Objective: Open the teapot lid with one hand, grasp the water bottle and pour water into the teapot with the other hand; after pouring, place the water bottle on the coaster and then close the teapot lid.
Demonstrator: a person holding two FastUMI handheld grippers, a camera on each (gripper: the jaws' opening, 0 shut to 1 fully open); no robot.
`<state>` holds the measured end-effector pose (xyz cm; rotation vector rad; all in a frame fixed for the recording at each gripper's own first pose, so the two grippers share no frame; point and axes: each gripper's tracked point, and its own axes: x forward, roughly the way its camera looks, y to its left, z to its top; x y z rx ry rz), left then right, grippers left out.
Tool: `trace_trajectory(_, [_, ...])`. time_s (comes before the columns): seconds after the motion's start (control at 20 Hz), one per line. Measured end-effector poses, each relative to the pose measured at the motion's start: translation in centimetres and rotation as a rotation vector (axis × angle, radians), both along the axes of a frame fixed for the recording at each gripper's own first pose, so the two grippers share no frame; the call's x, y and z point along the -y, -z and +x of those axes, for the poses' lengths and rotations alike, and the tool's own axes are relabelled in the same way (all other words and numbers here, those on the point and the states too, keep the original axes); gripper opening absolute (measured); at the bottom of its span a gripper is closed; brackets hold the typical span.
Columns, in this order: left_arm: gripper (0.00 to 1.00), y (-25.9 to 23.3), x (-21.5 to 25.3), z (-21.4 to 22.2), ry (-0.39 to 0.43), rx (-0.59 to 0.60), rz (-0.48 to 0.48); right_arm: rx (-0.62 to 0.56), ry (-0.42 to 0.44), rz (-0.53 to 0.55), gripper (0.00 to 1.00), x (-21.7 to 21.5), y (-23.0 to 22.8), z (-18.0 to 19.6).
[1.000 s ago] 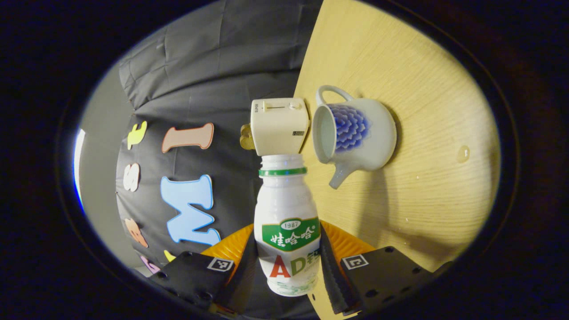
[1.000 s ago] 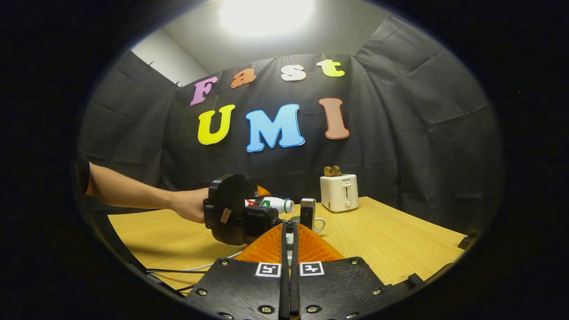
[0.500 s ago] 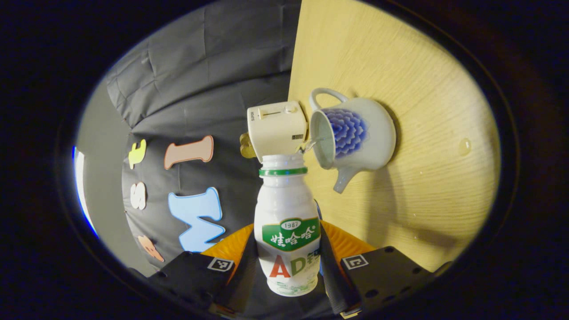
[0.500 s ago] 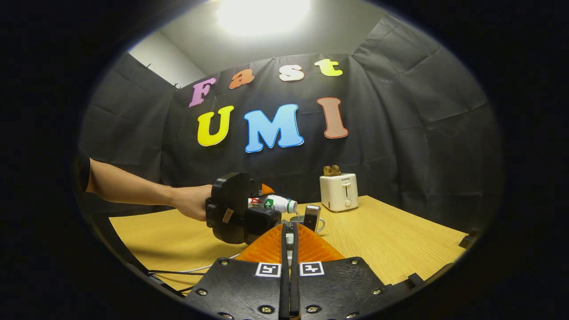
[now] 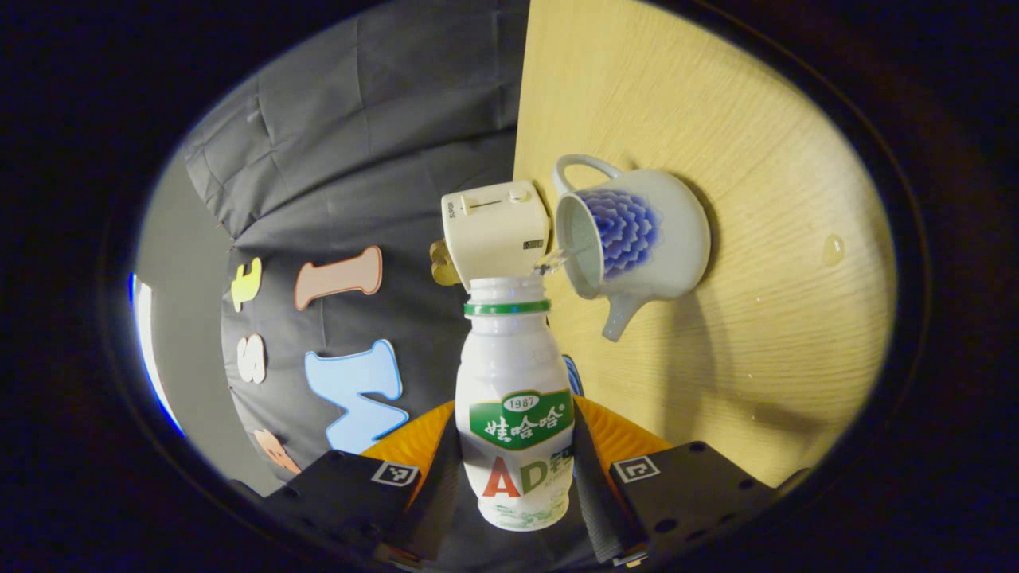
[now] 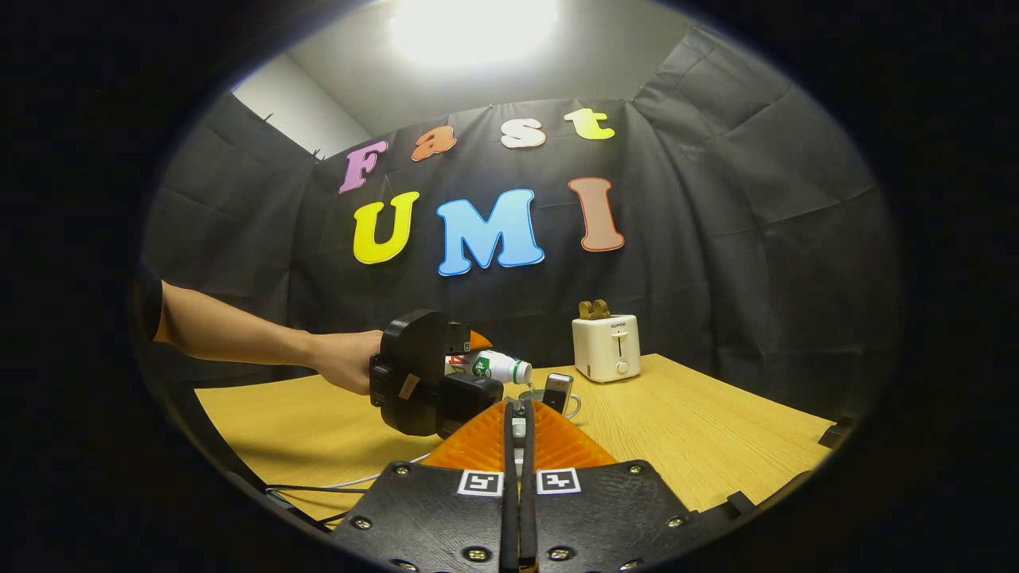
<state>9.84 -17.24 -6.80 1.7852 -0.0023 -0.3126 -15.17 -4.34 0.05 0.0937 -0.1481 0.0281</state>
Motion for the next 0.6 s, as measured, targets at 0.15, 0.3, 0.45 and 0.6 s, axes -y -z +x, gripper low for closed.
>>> trace_trajectory(0.15, [0.74, -0.13, -0.06, 0.11, -0.003, 0.0, 0.01, 0.001, -0.004, 0.004, 0.01, -0.04, -0.12, -0.12])
trace_trajectory(0.3, [0.74, -0.22, -0.03, 0.04, -0.001, 0.005, 0.022, 0.001, -0.004, 0.007, 0.01, -0.07, -0.19, -0.27])
trace_trajectory(0.45, [0.74, -0.27, 0.03, 0.02, 0.0, 0.013, 0.035, 0.0, -0.006, 0.014, 0.01, -0.04, -0.37, -0.43])
trace_trajectory(0.6, [0.74, -0.57, 0.31, -0.03, 0.002, 0.018, 0.049, 0.002, -0.006, 0.02, 0.01, 0.03, -0.56, -0.6])
